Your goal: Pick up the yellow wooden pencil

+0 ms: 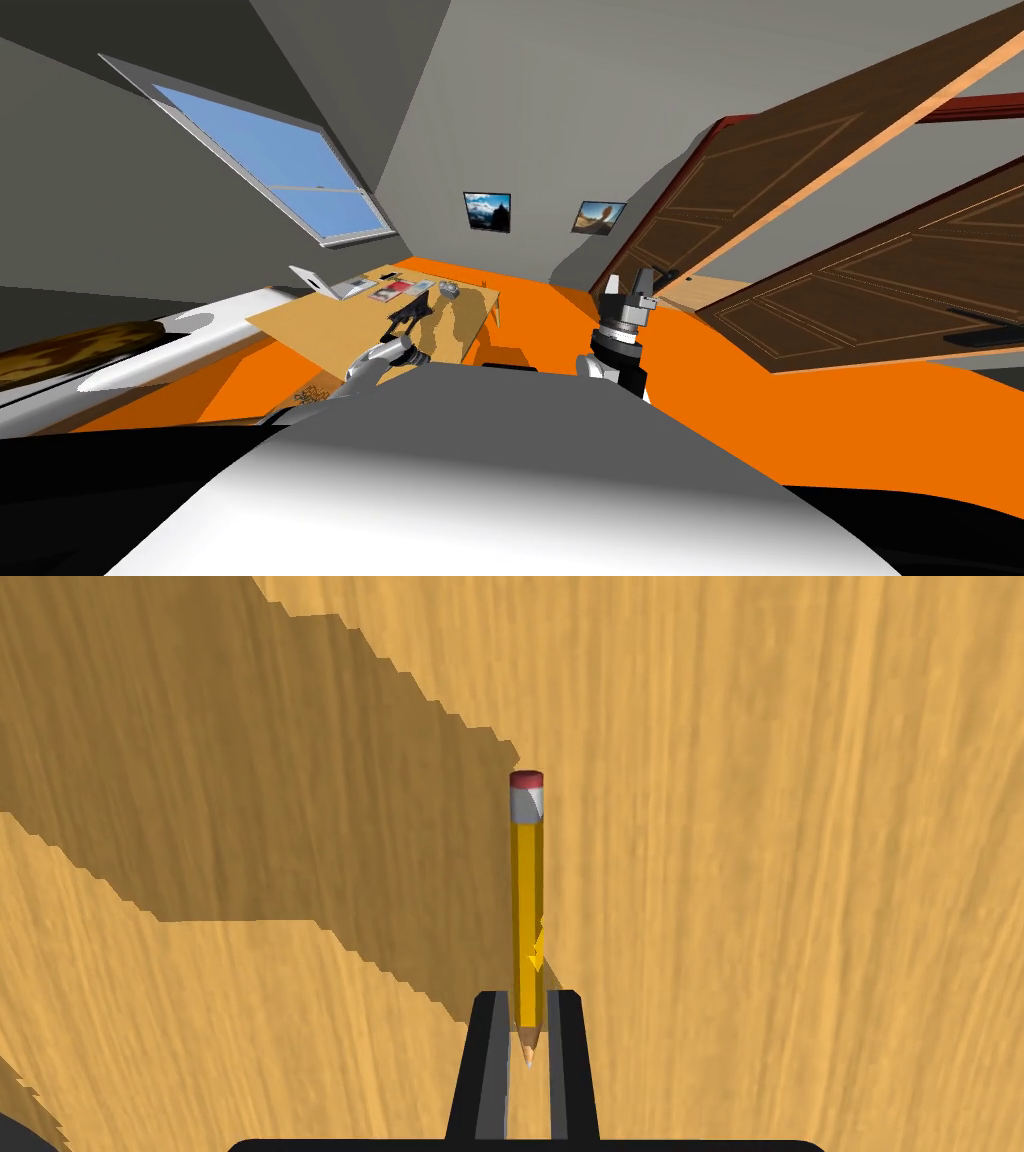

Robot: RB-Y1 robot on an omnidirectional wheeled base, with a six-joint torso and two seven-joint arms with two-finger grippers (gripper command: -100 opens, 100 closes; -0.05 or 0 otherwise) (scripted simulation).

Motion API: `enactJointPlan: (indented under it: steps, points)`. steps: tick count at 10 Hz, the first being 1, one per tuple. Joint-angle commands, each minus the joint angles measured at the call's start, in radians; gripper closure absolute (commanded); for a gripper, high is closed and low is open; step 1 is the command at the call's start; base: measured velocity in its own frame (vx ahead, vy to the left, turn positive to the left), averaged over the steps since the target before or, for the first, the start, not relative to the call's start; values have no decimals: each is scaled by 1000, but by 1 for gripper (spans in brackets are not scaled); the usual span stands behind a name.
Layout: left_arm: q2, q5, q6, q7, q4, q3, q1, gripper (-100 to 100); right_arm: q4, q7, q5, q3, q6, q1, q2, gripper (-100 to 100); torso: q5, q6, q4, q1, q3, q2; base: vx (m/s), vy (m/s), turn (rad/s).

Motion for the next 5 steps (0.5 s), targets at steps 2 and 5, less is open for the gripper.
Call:
enactJointPlan:
  steps: [2, 5]
  points:
    - [26, 12, 44, 18, -41, 0, 7, 100, 0, 0, 0, 0, 0, 0, 0, 0, -1, 0, 0, -2, 1, 1, -31, -37, -36]
    - [31, 14, 47, 17, -38, 0, 2, 0, 0, 0, 0, 0, 0, 0, 0, 0, 0, -1, 0, -2, 1, 2, -21, -19, -7]
